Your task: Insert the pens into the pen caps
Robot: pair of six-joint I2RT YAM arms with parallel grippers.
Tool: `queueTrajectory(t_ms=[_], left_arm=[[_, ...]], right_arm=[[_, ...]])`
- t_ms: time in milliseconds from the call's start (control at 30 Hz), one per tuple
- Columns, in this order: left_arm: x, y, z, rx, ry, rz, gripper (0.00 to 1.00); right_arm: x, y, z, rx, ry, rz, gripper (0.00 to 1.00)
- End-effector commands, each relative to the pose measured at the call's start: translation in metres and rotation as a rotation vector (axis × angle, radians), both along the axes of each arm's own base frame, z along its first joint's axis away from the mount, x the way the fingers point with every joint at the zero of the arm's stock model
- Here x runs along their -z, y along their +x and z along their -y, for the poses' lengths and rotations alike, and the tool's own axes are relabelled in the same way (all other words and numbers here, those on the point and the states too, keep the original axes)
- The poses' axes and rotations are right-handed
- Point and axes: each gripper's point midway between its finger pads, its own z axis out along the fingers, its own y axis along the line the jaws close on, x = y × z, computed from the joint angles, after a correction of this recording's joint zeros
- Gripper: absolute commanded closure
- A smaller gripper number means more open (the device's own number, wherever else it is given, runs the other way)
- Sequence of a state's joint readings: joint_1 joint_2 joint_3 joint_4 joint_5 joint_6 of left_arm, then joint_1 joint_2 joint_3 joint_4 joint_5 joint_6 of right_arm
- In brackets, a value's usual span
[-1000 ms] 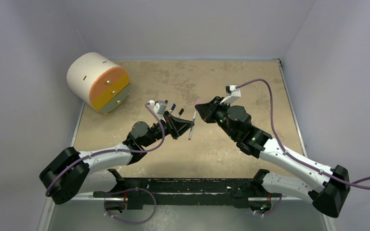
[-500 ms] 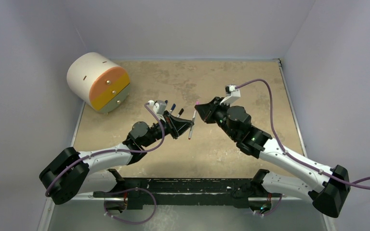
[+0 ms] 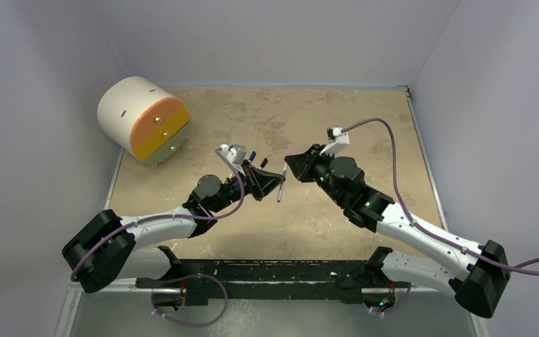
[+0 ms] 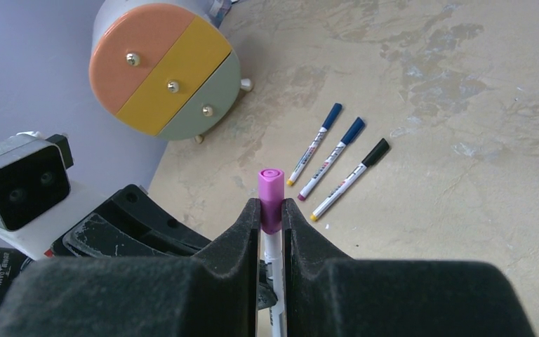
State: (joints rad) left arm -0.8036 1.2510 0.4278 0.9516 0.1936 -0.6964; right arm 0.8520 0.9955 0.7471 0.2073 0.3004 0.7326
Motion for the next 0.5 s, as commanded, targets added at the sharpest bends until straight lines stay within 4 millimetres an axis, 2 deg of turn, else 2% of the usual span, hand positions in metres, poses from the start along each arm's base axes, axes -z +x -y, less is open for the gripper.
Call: queueTrajectory(t_ms=[0,67,333,467], left_arm=[[-0.035,0.013,0.003,-0.043,-0.071,0.067,1.00],[-0.030,0.017,0.002,-0.062,-0.054,0.056,1.00],[0.013,0.033,-0.008,-0.147,0.120,-0.008,1.00],[0.021,0.036,-0.016,-0.171,0.147,-0.022,1.00]], right_arm=[[0.003,-0.001,-0.005,-0.022,0.006,0.010,1.00],[0.009,-0.002,-0.005,-0.022,0.004,-0.003,1.00],[0.036,-0.002,-0.008,-0.021,-0.014,-0.062,1.00],[0.052,-0.002,-0.010,-0.026,-0.033,-0.085,1.00]])
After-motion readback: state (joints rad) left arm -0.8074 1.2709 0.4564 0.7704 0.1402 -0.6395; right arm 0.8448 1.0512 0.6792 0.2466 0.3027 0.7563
